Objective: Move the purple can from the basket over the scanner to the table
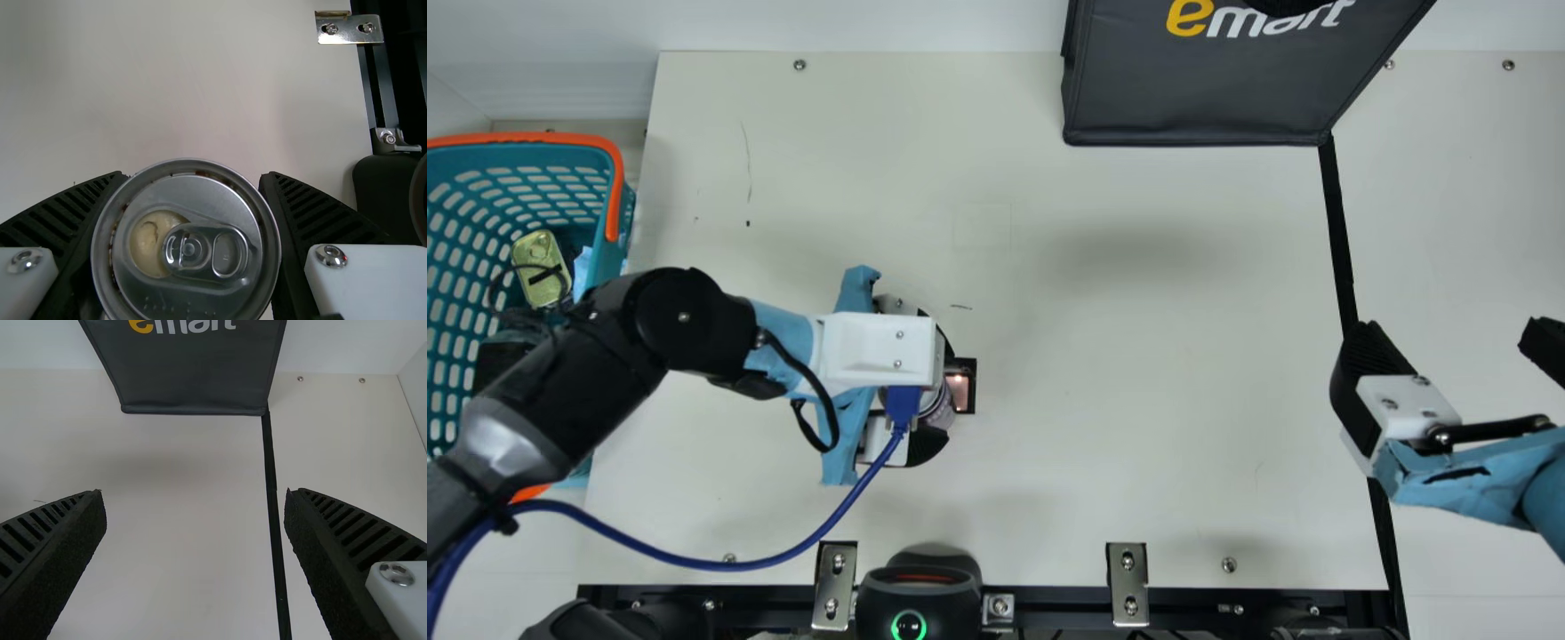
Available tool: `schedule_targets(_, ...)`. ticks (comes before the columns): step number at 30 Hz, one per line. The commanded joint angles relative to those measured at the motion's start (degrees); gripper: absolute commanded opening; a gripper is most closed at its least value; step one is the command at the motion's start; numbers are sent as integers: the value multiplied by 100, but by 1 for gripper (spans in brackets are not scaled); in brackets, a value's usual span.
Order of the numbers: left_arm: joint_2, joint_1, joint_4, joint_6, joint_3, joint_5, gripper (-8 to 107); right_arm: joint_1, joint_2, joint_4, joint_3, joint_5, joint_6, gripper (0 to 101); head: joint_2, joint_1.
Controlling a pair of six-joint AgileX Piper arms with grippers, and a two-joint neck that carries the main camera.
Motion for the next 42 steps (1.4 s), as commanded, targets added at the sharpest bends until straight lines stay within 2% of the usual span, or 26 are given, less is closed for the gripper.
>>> schedule_targets(1,35,0,11,-15,-14,5,-8,0,0,0,0,0,0,95,9,-175)
schedule_targets(2,55,-2,16,-27,-20,0,-8,0,0,0,0,0,0,95,9,-175)
schedule_targets(31,37,-54,22,-387,-74,-27,89,0,0,0,0,5,0,95,9,-175)
schedule_targets(36,-108,-99,161,-522,-24,-48,90,0,0,0,0,5,0,95,9,-175)
schedule_targets(42,-406,-142,640,-926,143,-139,90,0,0,0,0,5,0,95,9,-175)
